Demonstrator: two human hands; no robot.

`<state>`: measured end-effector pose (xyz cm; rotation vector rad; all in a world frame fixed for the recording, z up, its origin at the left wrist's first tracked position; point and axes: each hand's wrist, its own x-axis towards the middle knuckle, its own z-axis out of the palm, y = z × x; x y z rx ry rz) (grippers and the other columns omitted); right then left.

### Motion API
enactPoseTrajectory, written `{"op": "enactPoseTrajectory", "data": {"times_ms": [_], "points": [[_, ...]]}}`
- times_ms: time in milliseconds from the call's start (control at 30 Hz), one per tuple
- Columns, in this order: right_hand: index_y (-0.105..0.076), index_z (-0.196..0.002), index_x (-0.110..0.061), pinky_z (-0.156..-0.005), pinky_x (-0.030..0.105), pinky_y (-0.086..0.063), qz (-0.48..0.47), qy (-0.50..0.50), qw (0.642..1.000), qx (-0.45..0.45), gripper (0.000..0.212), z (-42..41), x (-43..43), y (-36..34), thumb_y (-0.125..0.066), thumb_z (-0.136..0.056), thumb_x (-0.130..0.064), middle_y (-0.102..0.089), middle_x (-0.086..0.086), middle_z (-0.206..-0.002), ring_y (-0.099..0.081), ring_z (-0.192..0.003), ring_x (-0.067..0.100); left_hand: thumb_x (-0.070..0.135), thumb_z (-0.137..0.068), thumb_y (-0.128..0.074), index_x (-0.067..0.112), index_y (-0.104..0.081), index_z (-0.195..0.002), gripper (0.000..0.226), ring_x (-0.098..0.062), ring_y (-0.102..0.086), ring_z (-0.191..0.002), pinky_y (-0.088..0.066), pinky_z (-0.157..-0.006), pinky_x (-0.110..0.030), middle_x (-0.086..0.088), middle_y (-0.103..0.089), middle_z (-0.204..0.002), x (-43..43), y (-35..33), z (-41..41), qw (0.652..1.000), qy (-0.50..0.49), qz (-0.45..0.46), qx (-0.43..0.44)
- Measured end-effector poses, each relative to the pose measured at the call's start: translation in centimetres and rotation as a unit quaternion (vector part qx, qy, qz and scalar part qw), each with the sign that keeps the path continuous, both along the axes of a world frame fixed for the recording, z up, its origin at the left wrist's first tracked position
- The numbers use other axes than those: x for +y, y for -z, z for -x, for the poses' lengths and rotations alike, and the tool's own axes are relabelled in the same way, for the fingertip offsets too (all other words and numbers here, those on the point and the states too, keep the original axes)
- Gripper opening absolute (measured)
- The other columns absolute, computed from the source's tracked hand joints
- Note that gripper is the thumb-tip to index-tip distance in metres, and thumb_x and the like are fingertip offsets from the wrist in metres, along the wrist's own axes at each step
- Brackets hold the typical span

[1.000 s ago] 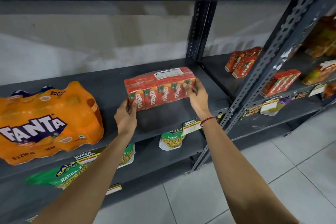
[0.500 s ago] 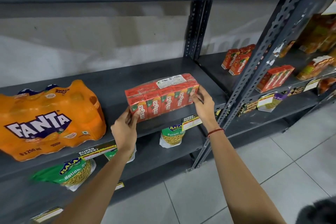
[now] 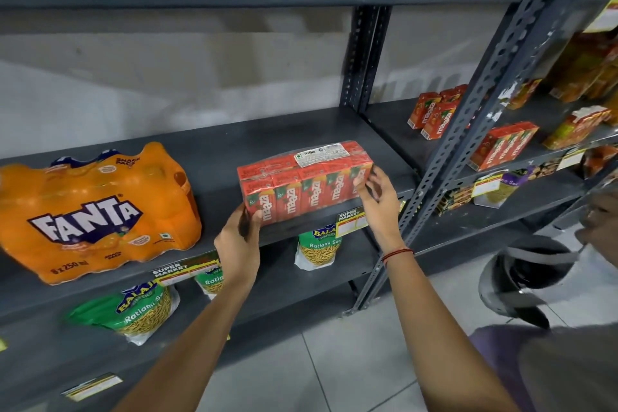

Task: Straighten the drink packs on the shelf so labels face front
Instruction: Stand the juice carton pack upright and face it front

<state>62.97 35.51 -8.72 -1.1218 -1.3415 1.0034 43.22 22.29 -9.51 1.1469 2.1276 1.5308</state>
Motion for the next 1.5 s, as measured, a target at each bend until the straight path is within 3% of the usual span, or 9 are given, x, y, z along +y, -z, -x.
{"op": "enactPoseTrajectory", "data": {"times_ms": [100,200,333,400,567,733,1000,1300,1500], "points": [[-0.047,-0.132,-0.009,-0.082,-0.001,-0.041,0.009,-0.014,1.0,0.012,0.044,0.6,-0.8,0.4,-0.06,-0.09,-0.017,-0.057,0.0,-0.121,-0.052,-0.114,0.008,0.027,-0.092,-0.055,0.009,-0.058,-0.122,0.035,-0.011,-0.059,-0.094,-0.046,-0.082,-0.025,-0.007,-0.068,-0.112,-0.1,0.2,-1.0,1.0,-0.01,0.002,-0.007],[-0.047,-0.132,-0.007,-0.082,-0.001,-0.042,0.011,-0.004,1.0,0.012,0.041,0.6,-0.6,0.6,-0.055,-0.093,-0.016,-0.057,0.003,-0.124,-0.052,-0.118,0.012,0.027,-0.093,-0.054,0.007,-0.06,-0.112,0.028,-0.017,-0.063,-0.088,-0.052,-0.079,-0.033,-0.009,-0.07,-0.105,0.3,0.2,-1.3,1.0,-0.025,0.016,0.007],[-0.045,-0.135,-0.006,-0.1,0.023,-0.042,0.05,-0.008,0.999,0.0,0.042,0.3,0.2,0.6,-0.05,-0.095,-0.02,-0.056,0.01,-0.133,-0.052,-0.121,0.017,0.026,-0.093,-0.054,0.006,-0.061,-0.112,0.028,-0.025,-0.067,-0.092,-0.055,-0.081,-0.041,-0.01,-0.071,-0.105,0.9,0.2,-1.2,0.999,-0.037,0.03,0.017],[-0.045,-0.134,-0.007,-0.101,0.029,-0.041,0.065,-0.017,0.998,-0.005,0.042,0.2,0.6,0.6,-0.05,-0.095,-0.021,-0.057,0.01,-0.131,-0.053,-0.12,0.018,0.025,-0.093,-0.055,0.006,-0.062,-0.112,0.028,-0.026,-0.067,-0.091,-0.055,-0.08,-0.04,-0.011,-0.071,-0.105,1.2,0.2,-1.4,0.998,-0.039,0.041,0.023],[-0.049,-0.13,-0.005,-0.097,0.026,-0.04,0.067,0.003,0.997,-0.04,0.037,-1.1,1.8,-0.1,-0.048,-0.096,-0.021,-0.058,0.012,-0.128,-0.054,-0.116,0.017,0.025,-0.092,-0.057,0.005,-0.063,-0.114,0.03,-0.027,-0.068,-0.088,-0.057,-0.081,-0.044,-0.011,-0.072,-0.103,2.0,-0.1,-2.4,0.997,-0.041,0.051,0.034],[-0.049,-0.13,-0.008,-0.093,0.025,-0.04,0.075,0.016,0.996,-0.05,0.041,-2.4,2.7,-0.4,-0.05,-0.095,-0.03,-0.061,0.006,-0.12,-0.056,-0.11,0.016,0.025,-0.093,-0.056,0.004,-0.065,-0.102,0.025,-0.029,-0.067,-0.076,-0.056,-0.07,-0.042,-0.013,-0.074,-0.09,3.1,-0.1,-3.7,0.996,-0.035,0.055,0.057],[-0.047,-0.131,-0.009,-0.085,0.023,-0.036,0.097,0.082,0.99,-0.054,0.042,-3.6,3.8,-1.3,-0.042,-0.098,-0.035,-0.053,0.001,-0.114,-0.048,-0.1,0.011,0.022,-0.092,-0.056,0.003,-0.066,-0.104,0.024,-0.03,-0.067,-0.07,-0.055,-0.066,-0.043,-0.014,-0.074,-0.083,5.3,-0.8,-5.9,0.996,-0.016,0.047,0.07],[-0.048,-0.129,-0.007,-0.087,0.027,-0.038,0.094,0.082,0.991,-0.055,0.045,-4.5,4.3,-1.1,-0.038,-0.099,-0.038,-0.055,0.005,-0.115,-0.05,-0.101,0.013,0.023,-0.093,-0.055,0.002,-0.066,-0.104,0.026,-0.032,-0.067,-0.072,-0.051,-0.064,-0.038,-0.015,-0.074,-0.084,6.0,-0.7,-6.6,0.995,-0.019,0.058,0.08],[-0.043,-0.135,-0.007,-0.094,0.027,-0.036,0.103,0.083,0.989,-0.072,0.047,-4.6,4.8,-1.1,-0.036,-0.099,-0.037,-0.054,0.013,-0.132,-0.05,-0.122,0.024,0.026,-0.092,-0.057,0.007,-0.068,-0.107,0.026,-0.03,-0.069,-0.075,-0.054,-0.068,-0.038,-0.012,-0.075,-0.089,5.5,-0.5,-7.0,0.995,-0.007,0.056,0.086]]}}
